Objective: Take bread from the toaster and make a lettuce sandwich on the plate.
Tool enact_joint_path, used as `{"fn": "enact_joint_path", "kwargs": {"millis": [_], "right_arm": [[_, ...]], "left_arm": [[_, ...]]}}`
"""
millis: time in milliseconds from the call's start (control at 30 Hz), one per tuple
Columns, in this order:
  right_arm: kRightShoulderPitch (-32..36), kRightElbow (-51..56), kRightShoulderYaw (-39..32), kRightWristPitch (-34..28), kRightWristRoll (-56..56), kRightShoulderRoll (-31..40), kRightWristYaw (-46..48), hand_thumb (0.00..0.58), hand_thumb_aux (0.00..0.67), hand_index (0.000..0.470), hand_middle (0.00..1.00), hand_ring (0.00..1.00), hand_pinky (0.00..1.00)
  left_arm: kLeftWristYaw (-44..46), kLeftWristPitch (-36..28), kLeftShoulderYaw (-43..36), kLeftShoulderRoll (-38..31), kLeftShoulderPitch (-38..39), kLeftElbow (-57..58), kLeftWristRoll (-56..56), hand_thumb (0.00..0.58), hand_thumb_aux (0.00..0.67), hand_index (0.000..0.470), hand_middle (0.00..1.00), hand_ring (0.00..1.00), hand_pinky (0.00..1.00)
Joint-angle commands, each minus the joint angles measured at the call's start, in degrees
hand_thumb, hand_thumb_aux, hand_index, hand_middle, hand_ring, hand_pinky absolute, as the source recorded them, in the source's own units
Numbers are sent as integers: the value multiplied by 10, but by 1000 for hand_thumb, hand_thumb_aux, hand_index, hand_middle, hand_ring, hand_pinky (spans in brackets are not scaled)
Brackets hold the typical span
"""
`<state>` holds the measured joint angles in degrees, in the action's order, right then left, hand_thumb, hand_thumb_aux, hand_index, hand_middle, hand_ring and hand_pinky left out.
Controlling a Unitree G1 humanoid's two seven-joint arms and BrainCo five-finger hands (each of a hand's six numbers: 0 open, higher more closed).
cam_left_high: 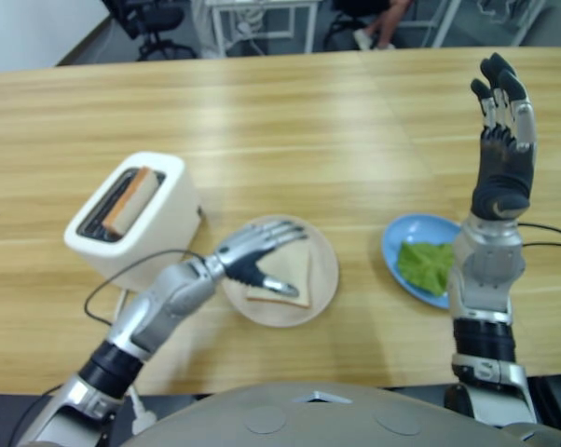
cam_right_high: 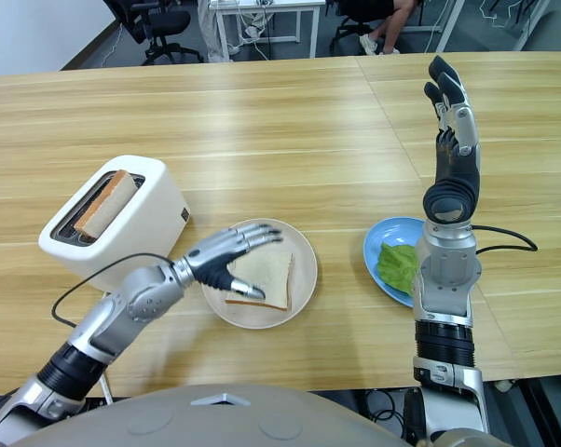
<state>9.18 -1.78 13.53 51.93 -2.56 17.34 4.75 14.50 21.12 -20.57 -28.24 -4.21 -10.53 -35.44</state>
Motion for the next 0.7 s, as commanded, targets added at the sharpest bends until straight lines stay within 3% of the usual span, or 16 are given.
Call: {"fn": "enact_joint_path", "kwargs": {"millis": [33,233,433,700], "right_arm": [[0,-11,4,-6,1,7,5,0,0,0,0,0,0],[-30,18,62,-24,36,69,8,0,0,0,0,0,0],[-74,114,127,-42,186,198,-10,0,0,0,0,0,0],[-124,202,40,-96,478,353,-107,0,0,0,0,0,0]], "left_arm": [[-4,-11,28,10,2,-15,33,0,0,0,0,0,0],[-49,-37,138,36,-32,-83,96,0,0,0,0,0,0],[-98,-35,264,83,-82,-166,249,0,0,0,0,0,0],[-167,-18,357,142,-108,-219,327,0,0,0,0,0,0]]}}
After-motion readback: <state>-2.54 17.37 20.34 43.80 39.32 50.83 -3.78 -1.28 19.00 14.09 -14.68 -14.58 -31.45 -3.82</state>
